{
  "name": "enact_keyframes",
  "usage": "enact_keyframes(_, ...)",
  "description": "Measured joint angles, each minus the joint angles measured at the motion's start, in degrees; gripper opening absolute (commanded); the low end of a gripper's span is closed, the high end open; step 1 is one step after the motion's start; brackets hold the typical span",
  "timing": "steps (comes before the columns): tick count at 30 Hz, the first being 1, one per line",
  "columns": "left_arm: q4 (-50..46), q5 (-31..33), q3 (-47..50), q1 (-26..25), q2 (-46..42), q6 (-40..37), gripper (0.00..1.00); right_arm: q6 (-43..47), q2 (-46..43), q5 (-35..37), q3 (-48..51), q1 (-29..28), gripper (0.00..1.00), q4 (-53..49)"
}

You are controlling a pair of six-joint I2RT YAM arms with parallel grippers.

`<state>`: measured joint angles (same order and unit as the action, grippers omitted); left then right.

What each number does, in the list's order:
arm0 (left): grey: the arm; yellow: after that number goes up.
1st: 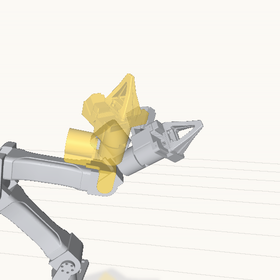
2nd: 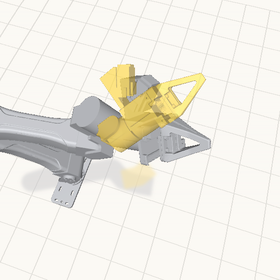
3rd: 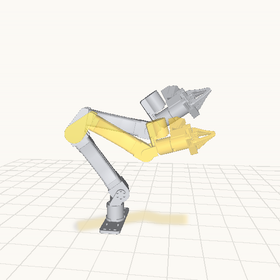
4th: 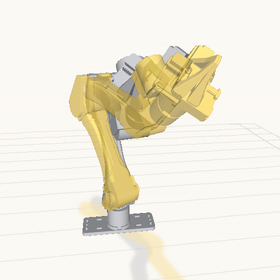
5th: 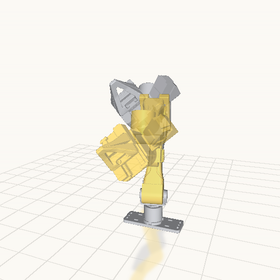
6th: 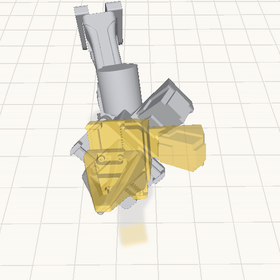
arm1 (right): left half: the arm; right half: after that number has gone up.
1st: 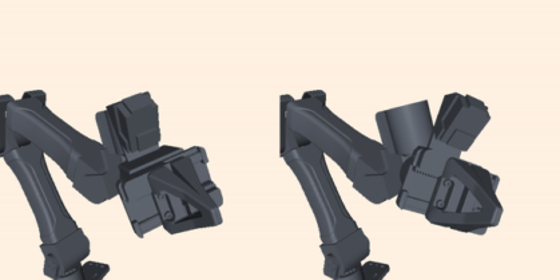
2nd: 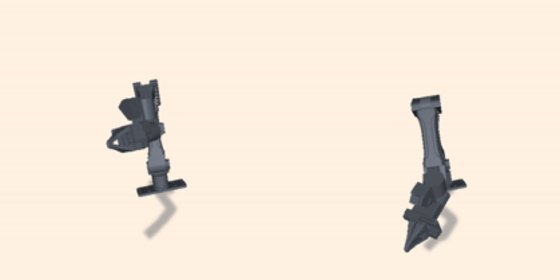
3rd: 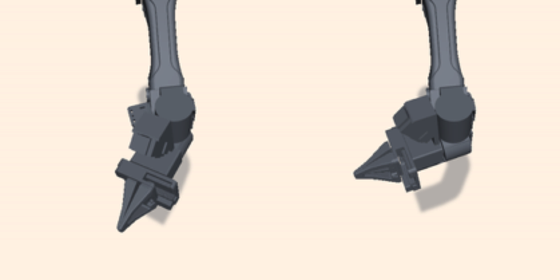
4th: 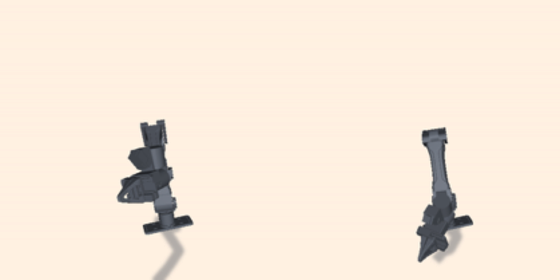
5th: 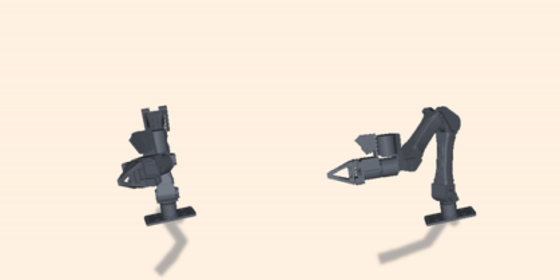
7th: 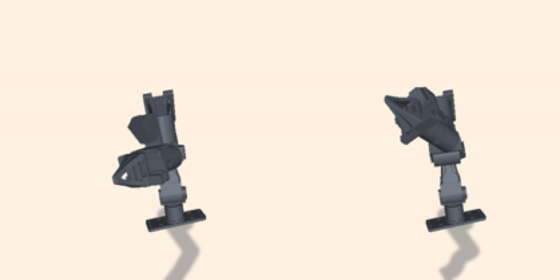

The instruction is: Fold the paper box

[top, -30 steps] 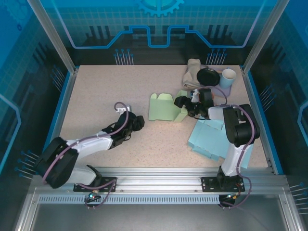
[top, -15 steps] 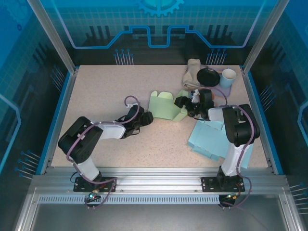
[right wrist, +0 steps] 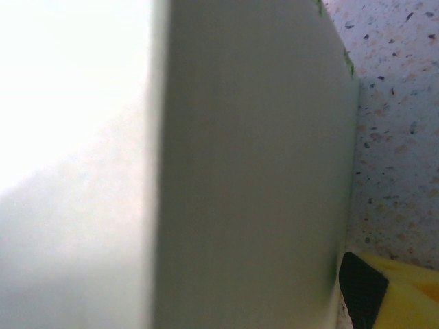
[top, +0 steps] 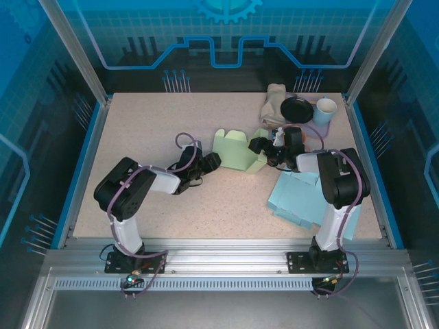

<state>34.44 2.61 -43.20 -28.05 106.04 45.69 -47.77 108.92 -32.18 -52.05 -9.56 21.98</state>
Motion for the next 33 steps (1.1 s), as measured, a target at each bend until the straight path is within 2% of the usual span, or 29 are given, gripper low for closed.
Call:
enact_keyframes(2, 1.0, -1.0, -0.6, 0.0, 0.9, 0.7, 0.54, 0.0, 0.0, 0.0, 0.0, 0.0, 0.9, 0.0)
enact_keyframes(4, 2.1, -2.1, -1.1, 0.0, 1.9, 1.2, 0.41, 0.0, 0.0, 0.0, 0.0, 0.0, 0.9, 0.0)
enact_keyframes(6, 3.1, -3.3, -1.7, 0.0, 2.7, 1.7, 0.18, 0.0, 0.0, 0.0, 0.0, 0.0, 0.89, 0.0)
enact_keyframes(8, 3.6, -4.0, -1.9, 0.0, 2.9, 2.1, 0.01, 0.0, 0.0, 0.0, 0.0, 0.0, 0.9, 0.0)
enact_keyframes(13, 1.5, -4.6, -3.6, 0.0, 2.3, -0.8, 0.0, 0.9, -0.6, 0.5, 0.0, 0.0, 0.93, -1.2)
enact_keyframes(19, -7.3, -2.3, -5.6, -0.2, -3.8, -10.4, 0.0, 3.5, -4.5, 2.6, 0.0, -0.1, 0.97, -7.3)
enact_keyframes(26, -19.2, 7.3, -9.8, -3.5, -8.9, -24.9, 0.0, 6.1, -10.3, 5.0, -0.2, -1.2, 0.99, -12.4)
enact_keyframes(33, -26.4, 17.0, -12.4, -6.9, -9.0, -39.6, 0.0, 10.5, -15.3, 12.4, -1.4, -2.2, 0.98, -21.7)
